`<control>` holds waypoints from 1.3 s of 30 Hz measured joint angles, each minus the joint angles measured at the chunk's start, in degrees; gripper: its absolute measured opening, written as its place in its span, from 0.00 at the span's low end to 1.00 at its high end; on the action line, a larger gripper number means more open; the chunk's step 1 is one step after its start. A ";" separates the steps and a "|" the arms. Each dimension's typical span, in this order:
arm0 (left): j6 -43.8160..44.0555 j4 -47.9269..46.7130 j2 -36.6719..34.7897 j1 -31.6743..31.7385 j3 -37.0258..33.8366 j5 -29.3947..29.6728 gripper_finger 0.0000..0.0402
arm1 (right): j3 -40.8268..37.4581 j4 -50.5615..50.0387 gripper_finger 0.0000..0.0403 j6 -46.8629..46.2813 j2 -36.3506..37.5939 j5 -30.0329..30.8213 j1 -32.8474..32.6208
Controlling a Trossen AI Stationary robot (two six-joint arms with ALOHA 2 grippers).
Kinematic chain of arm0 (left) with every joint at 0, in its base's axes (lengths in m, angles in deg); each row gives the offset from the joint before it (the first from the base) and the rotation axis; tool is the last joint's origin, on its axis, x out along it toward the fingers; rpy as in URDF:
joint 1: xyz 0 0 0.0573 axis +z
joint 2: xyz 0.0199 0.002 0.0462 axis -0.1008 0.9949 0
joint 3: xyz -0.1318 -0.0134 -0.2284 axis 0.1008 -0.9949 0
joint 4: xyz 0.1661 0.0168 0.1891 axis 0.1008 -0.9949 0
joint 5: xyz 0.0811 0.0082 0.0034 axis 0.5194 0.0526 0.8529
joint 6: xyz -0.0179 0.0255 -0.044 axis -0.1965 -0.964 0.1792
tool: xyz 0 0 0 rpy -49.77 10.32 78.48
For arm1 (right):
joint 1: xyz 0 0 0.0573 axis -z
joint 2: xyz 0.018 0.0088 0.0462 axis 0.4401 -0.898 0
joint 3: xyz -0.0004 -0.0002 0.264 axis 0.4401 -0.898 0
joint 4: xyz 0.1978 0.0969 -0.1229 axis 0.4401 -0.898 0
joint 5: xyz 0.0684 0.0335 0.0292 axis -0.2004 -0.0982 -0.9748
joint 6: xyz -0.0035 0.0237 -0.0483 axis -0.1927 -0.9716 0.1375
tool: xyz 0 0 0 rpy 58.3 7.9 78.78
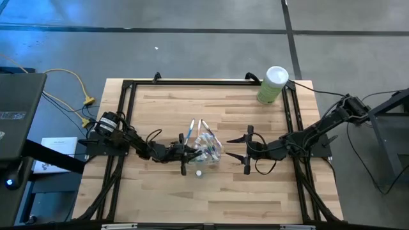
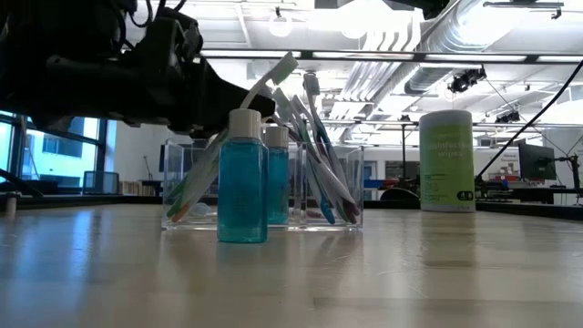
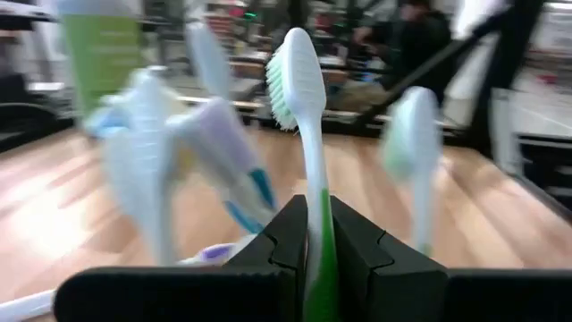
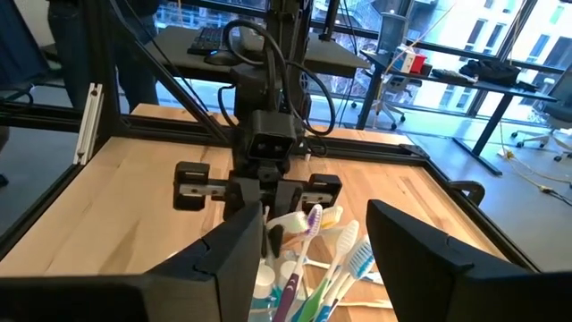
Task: Pick & Place toothbrushing station
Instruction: Put the green toothbrush into the transparent organizer, then put the blue toothbrush into the transparent organizer
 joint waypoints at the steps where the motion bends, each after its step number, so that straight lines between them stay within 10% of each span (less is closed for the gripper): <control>1: -0.02 0.01 -0.01 -0.29 -0.02 1.91 0.08 | 0.00 -0.02 0.48 0.37 0.00 0.00 0.00; 15: -9.77 3.90 -0.18 -7.10 -0.05 14.63 0.31 | 0.00 0.00 0.48 1.16 0.00 -0.02 0.00; 39: -19.81 -2.15 -18.43 -20.03 -0.04 43.15 0.32 | 0.00 -9.47 0.48 -2.43 0.42 4.67 0.39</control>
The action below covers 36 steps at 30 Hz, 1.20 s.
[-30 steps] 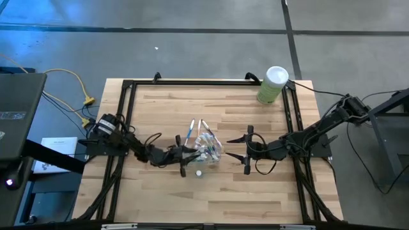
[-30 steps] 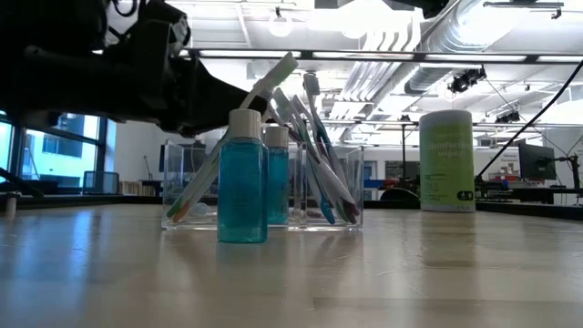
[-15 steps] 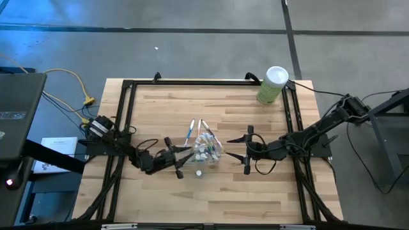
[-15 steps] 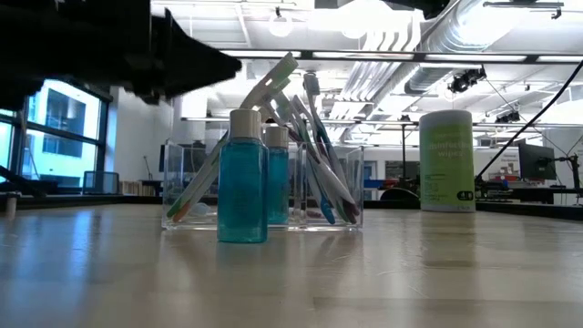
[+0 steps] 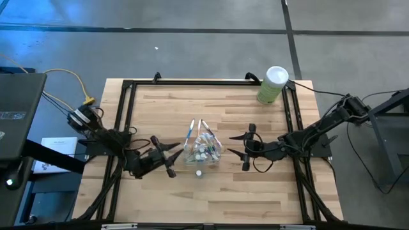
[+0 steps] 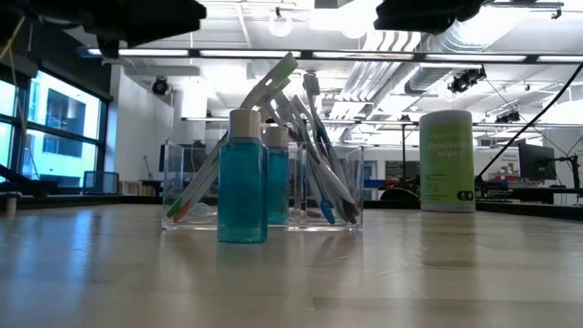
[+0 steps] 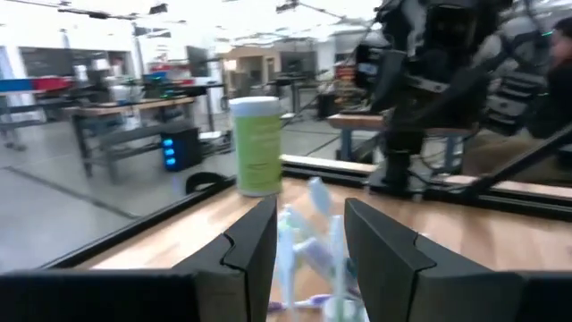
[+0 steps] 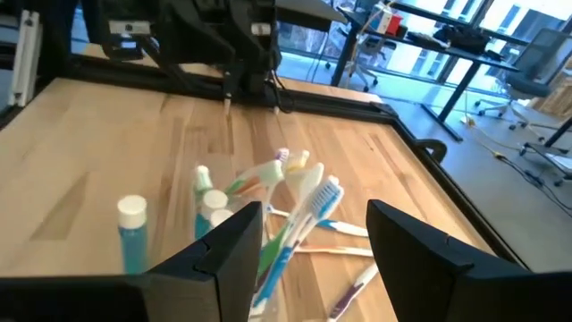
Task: Pick & Place toothbrushing station
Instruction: Put the blue toothbrush into the transparent organizer
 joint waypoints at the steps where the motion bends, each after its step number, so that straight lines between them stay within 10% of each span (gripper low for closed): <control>1: -0.08 -1.50 -1.07 0.02 0.00 0.64 0.32 | 0.02 0.12 0.48 -0.01 0.00 0.05 0.05; 19: 11.25 -34.10 -18.37 12.12 0.00 -1.42 0.31 | 0.02 0.63 0.48 -1.60 0.00 -0.17 1.87; 26: 37.15 -63.23 -21.86 19.04 0.00 -14.19 0.31 | 0.02 0.62 0.48 -1.52 0.00 -0.18 1.87; 36: 57.43 -73.73 -21.73 30.76 -0.02 -41.41 0.31 | 0.02 0.62 0.48 -1.58 0.00 -0.44 3.74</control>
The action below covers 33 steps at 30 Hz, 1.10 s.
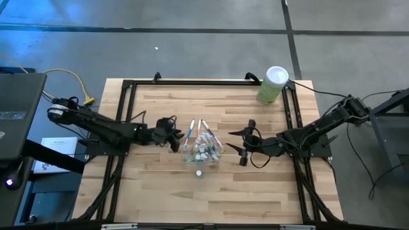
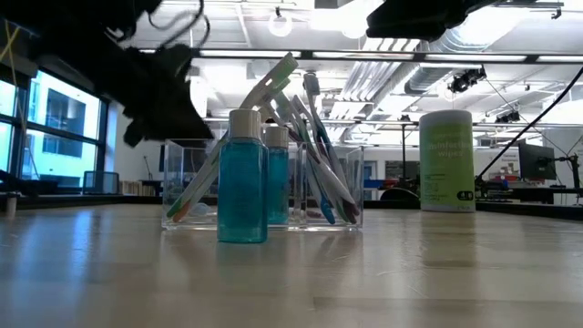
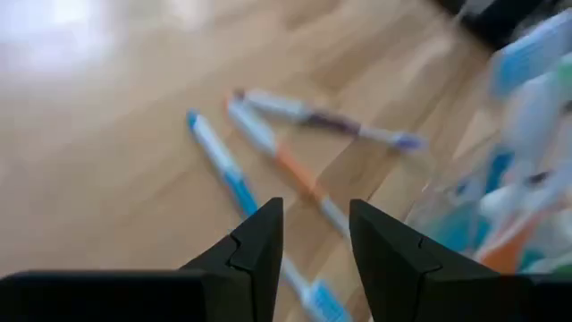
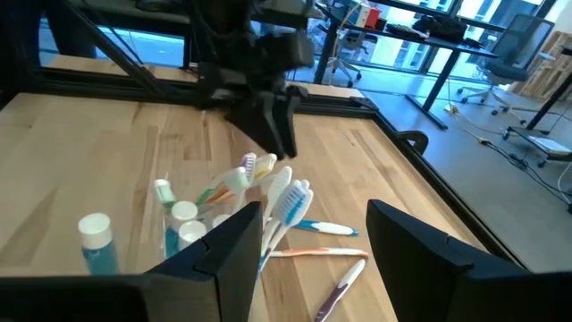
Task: Pick & Place toothbrushing station
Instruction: Put the blue toothbrush into the transparent organizer
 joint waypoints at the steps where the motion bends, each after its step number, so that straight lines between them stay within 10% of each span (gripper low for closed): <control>1: 1.55 -1.59 0.02 0.78 0.00 -1.28 0.31 | 0.00 0.00 0.48 0.02 0.00 -0.10 0.24; 7: 4.73 -4.74 0.02 3.64 0.00 -8.59 0.31 | -0.01 0.00 0.48 -0.02 0.00 -0.14 1.69; 33: 5.15 -1.19 14.39 1.84 5.80 -6.74 0.31 | 0.00 0.53 0.48 -1.53 0.00 -1.71 3.00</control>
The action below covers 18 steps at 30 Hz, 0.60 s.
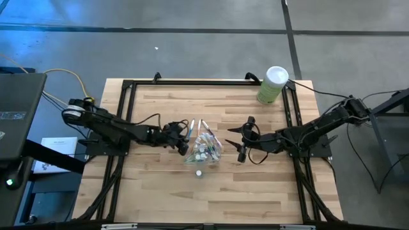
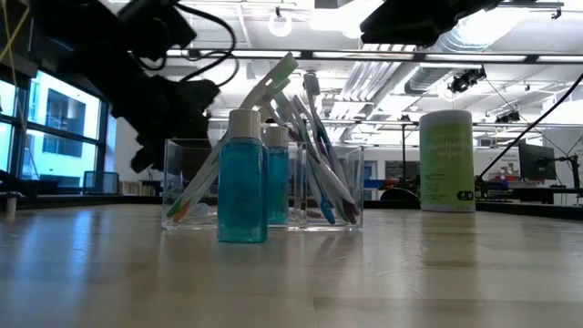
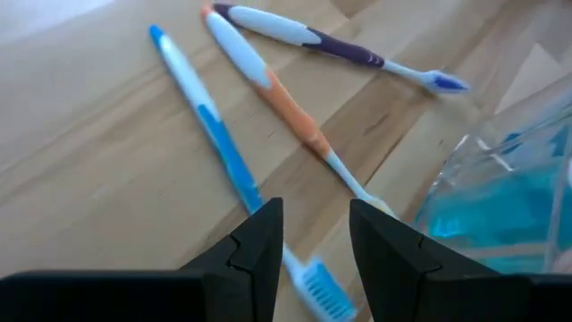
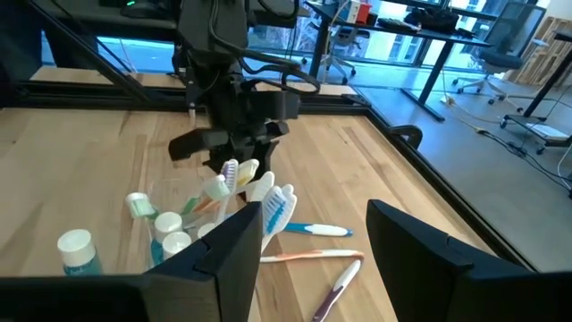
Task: Pick & Place toothbrushing station
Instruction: Put the blue toothbrush into the transparent organizer
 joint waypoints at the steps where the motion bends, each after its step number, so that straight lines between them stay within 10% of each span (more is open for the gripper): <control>1: -0.48 -0.82 0.79 0.00 0.77 -0.01 0.31 | 0.00 -0.04 0.48 -0.01 0.00 -0.02 0.00; 18: 2.59 -6.35 7.25 2.01 4.76 -1.50 0.31 | 0.00 -1.13 0.48 0.02 0.02 -0.09 0.00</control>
